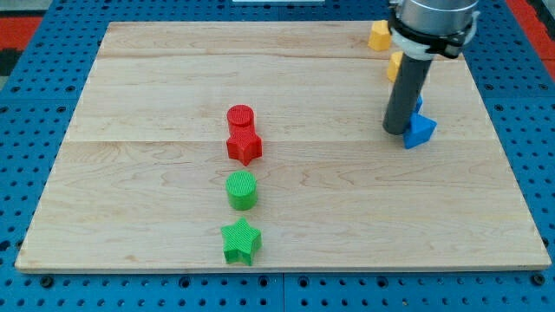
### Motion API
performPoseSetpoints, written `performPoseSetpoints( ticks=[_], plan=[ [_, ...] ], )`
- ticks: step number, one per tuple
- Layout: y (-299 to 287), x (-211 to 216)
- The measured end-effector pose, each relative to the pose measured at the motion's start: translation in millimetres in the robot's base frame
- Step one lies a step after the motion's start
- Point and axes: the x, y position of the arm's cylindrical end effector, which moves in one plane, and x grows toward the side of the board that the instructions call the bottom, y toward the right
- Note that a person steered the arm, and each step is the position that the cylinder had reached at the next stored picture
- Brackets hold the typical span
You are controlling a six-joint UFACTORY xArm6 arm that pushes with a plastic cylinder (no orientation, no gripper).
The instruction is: Slide your arm away from the blue triangle
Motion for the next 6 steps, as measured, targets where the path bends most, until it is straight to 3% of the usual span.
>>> performPoseSetpoints(
  ticks=[3, 5, 6],
  plan=[
    [-137, -37],
    [-134, -83],
    [-134, -85]
  ],
)
